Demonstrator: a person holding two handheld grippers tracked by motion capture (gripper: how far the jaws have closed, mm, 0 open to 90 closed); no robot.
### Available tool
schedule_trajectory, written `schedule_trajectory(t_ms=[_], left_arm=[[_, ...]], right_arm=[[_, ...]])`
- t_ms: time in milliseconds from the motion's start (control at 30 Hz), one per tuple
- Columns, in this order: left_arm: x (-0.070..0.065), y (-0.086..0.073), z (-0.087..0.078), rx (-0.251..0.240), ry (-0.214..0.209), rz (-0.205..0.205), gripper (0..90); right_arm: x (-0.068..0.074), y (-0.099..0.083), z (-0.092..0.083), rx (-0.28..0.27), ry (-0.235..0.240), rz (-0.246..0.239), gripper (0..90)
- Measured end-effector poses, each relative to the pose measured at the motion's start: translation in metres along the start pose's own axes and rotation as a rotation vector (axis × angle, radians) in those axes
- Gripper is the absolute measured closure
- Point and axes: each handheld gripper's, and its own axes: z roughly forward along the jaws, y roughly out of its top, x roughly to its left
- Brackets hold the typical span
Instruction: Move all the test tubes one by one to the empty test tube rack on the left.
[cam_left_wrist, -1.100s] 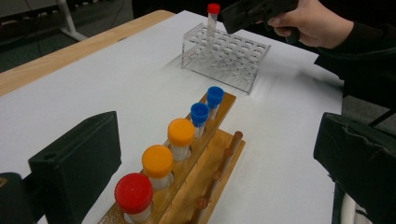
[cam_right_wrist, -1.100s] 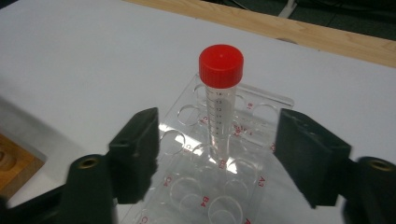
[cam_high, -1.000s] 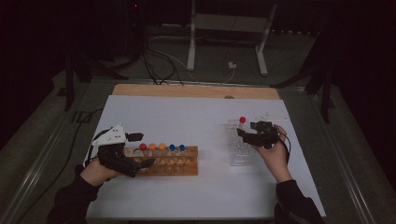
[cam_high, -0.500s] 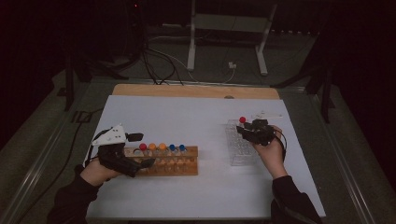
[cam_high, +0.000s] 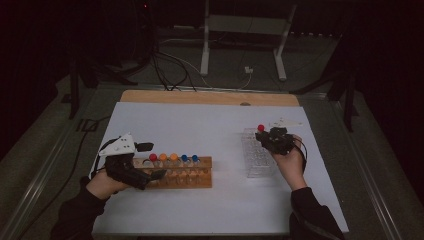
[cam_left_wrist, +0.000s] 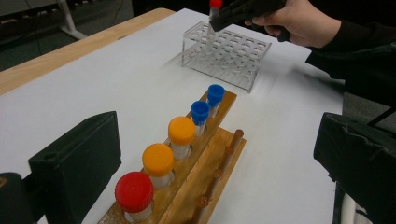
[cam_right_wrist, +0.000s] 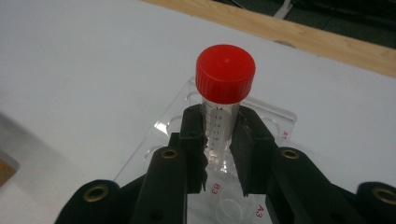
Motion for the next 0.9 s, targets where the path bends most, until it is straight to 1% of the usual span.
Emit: schedule_trajectory(t_ms=[233, 633, 767, 800, 900], left_arm=[[0.000, 0.000, 0.000, 0.000, 0.000, 0.004, 1.7], [-0.002, 0.001, 0.000, -0.003, -0.007, 0.004, 1.7], [-0.003, 0.002, 0.000, -0.004, -0.006, 0.008, 1.7], [-0.003, 0.002, 0.000, -0.005, -0.011, 0.008, 1.7], [-0.003, 0.003, -0.001, -0.005, -0.012, 0.010, 1.7]], right_arm=[[0.000, 0.007, -0.014, -0.037, -0.002, -0.006, 74.9], [0.005, 0.020, -0.040, -0.100, -0.018, -0.030, 74.9], [0.008, 0.024, -0.049, -0.122, -0.016, -0.040, 74.9], [0.009, 0.025, -0.051, -0.127, -0.014, -0.042, 74.9], [0.013, 0.028, -0.056, -0.131, -0.003, -0.052, 74.9]])
